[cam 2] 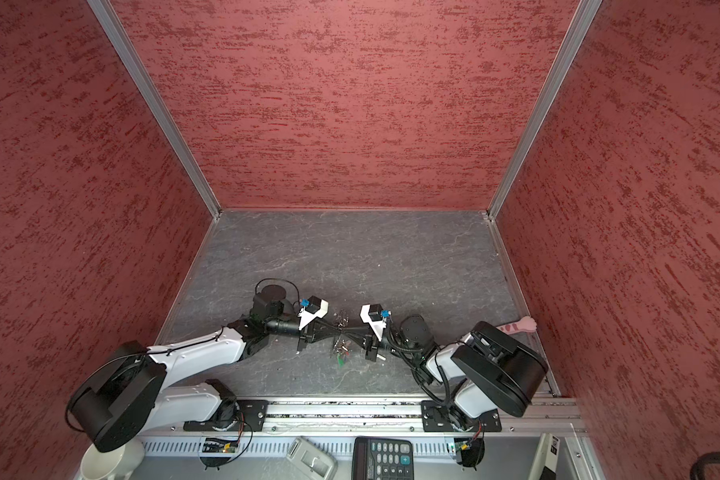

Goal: Put the keys on the keyring

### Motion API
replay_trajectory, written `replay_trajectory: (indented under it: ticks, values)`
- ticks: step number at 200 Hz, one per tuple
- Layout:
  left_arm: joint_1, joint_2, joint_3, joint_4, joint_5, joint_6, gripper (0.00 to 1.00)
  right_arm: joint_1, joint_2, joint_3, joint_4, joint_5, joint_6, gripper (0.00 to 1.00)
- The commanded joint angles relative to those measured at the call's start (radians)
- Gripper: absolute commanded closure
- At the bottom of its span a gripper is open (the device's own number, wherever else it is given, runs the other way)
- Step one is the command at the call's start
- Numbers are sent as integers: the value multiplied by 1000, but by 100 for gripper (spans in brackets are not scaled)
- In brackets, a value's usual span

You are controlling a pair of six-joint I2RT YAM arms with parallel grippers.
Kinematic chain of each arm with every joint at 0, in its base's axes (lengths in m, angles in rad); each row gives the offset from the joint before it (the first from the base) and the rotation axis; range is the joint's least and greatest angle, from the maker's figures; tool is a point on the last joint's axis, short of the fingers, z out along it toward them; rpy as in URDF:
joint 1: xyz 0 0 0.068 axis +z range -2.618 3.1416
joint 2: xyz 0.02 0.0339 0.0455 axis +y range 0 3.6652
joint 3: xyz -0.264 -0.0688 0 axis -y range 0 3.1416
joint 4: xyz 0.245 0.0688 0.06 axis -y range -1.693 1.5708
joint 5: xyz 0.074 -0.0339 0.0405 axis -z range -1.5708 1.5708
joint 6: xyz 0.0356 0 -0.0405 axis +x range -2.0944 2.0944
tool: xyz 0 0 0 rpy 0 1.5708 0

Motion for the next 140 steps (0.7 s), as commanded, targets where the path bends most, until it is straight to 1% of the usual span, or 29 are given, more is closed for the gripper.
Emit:
replay_trajectory:
  ticks: [1,18,36,39,55,77,116,140]
  values:
    - [-5,2,3,19,-11,-6,95,9,2,1,73,-10,9,100]
    - [-4,-6,0,17,-19,-5,98,9,-9,0,42,-9,-2,100]
    - [-4,-14,0,10,-29,-2,100,8,-32,8,-53,-3,-30,100]
    - [-5,-16,-2,10,-31,-2,100,8,-60,10,-66,-3,-33,100]
    - [-5,-28,-2,-1,-45,6,100,9,-105,18,-155,2,-58,100]
    - [-7,-47,3,-45,-87,31,100,8,-188,38,-333,8,-100,100]
    - [-41,-42,45,-169,-144,103,100,1,-353,123,-757,-40,-189,91]
    - [-49,-42,58,-205,-156,122,100,0,-434,160,-961,-28,-242,86]
